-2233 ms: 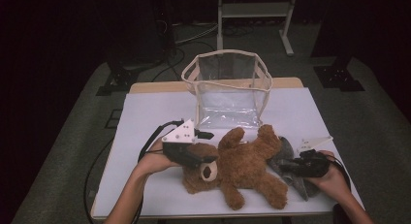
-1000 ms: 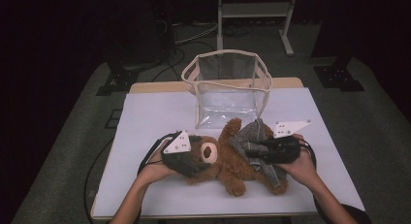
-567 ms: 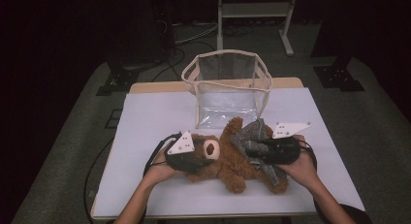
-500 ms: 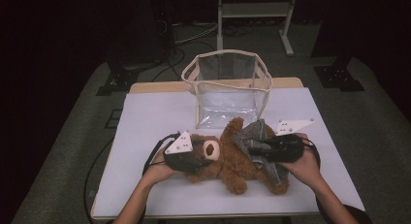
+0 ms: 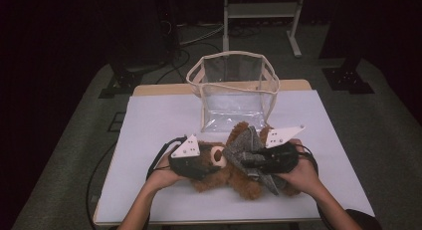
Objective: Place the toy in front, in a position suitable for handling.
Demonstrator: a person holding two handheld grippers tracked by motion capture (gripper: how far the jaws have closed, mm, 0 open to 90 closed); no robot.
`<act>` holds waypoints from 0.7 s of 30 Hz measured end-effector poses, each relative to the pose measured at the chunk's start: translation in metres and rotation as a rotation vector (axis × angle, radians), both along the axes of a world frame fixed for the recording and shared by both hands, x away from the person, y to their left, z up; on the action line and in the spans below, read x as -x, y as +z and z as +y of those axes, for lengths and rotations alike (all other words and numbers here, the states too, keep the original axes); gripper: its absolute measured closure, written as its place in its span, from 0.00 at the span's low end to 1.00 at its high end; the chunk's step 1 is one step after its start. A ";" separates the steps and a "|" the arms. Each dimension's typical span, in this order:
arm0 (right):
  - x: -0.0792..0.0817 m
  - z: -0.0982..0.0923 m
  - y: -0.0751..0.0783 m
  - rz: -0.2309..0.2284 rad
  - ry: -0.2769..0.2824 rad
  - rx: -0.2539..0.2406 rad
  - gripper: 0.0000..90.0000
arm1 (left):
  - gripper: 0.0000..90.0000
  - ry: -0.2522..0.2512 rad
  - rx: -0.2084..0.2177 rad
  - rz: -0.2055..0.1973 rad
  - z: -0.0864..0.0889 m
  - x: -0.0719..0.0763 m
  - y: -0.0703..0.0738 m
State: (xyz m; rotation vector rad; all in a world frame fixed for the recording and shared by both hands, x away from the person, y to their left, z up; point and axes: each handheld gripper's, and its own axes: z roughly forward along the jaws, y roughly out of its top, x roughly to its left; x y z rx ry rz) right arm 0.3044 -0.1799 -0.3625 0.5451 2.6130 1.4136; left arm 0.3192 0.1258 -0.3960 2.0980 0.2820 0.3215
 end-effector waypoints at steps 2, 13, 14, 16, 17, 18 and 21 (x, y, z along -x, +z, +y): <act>-0.001 -0.021 -0.006 -0.004 -0.051 -0.017 0.76 | 0.33 0.022 0.051 0.021 0.008 -0.003 -0.003; 0.005 -0.047 -0.015 0.005 -0.119 -0.060 0.75 | 0.28 0.023 0.042 -0.010 0.004 -0.003 -0.008; 0.008 -0.036 -0.015 0.007 -0.065 -0.074 0.74 | 0.27 0.015 0.039 -0.014 0.004 -0.002 -0.009; 0.011 -0.032 -0.016 -0.007 -0.037 -0.055 0.74 | 0.27 0.013 0.036 -0.020 0.004 -0.002 -0.009; 0.010 -0.035 -0.016 -0.004 -0.034 -0.057 0.74 | 0.27 0.013 0.036 -0.020 0.004 -0.002 -0.009; 0.008 -0.040 -0.016 0.006 -0.035 -0.067 0.74 | 0.27 0.014 0.036 -0.019 0.004 -0.001 -0.009; 0.002 -0.058 -0.017 -0.001 -0.094 -0.061 0.74 | 0.26 0.016 0.036 -0.013 0.005 -0.001 -0.009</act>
